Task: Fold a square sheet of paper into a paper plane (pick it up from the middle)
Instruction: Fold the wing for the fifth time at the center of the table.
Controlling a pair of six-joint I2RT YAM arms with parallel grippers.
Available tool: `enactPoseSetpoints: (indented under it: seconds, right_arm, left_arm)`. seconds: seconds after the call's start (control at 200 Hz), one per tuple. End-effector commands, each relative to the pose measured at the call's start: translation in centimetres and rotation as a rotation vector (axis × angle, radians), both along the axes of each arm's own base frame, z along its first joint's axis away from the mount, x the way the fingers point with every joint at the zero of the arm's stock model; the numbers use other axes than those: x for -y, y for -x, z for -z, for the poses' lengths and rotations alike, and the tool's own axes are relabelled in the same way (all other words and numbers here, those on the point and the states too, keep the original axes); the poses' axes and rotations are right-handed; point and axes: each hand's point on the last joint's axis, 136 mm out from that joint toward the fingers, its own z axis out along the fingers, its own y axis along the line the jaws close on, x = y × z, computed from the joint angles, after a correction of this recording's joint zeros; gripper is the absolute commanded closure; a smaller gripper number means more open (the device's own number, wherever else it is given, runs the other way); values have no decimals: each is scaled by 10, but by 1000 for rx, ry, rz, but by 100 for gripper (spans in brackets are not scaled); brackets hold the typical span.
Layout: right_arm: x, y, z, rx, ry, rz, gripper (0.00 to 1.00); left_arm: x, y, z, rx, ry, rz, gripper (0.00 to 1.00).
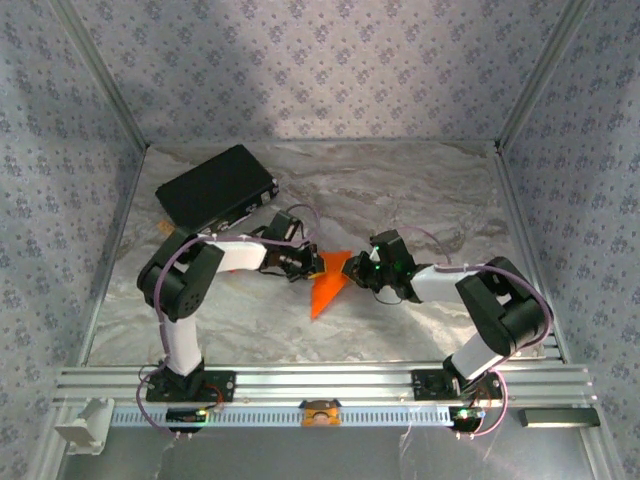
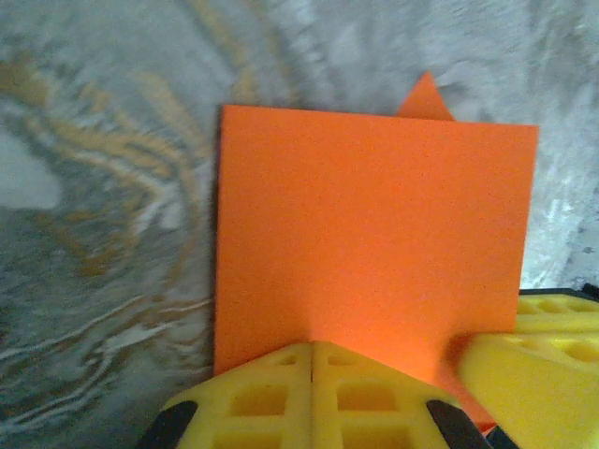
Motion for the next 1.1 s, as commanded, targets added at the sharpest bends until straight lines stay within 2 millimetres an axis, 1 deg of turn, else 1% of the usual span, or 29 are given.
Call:
enactPoseSetpoints:
  seconds: [0.0,0.215,0.41,0.555,0.76,0.81,0.839,0.869,0.934,1.004,1.094]
  right_arm:
    - [-6,-2,-3,24,-20,-79,81]
    - [-7,-7,-3,25,-32,-138,79]
    - [-3,-9,4,2,-27,-147,80]
    - [-1,-9,10,-17,-26,-147,85]
    - [1,-11,7,-15,-25,-130,94]
    - [2,-12,6,-13,-23,-115,96]
    - [4,-13,5,-13,-18,-98,97]
    - [7,-14,5,-15,-11,-75,97]
    - [15,-15,4,-20,1,-12,98]
    - [24,-17,1,-16,7,61,98]
    - [33,-18,-4,-15,9,127,99]
  left_arm:
    - [-4,3,13,-12,-21,7,100]
    - [-5,1,11,-5,-22,12,100]
    - [-3,-2,8,3,-14,9,100]
    - [-1,-4,1,16,0,8,100]
    - [1,-7,-14,48,23,6,100]
    - [2,-7,-19,68,31,9,96]
    - [2,-8,-24,86,38,10,92]
    - [1,-8,-28,104,38,12,87]
    - [-1,-7,-35,149,24,19,82]
    - [-6,-2,-39,204,-19,40,74]
    - [-9,8,-43,276,-85,91,67]
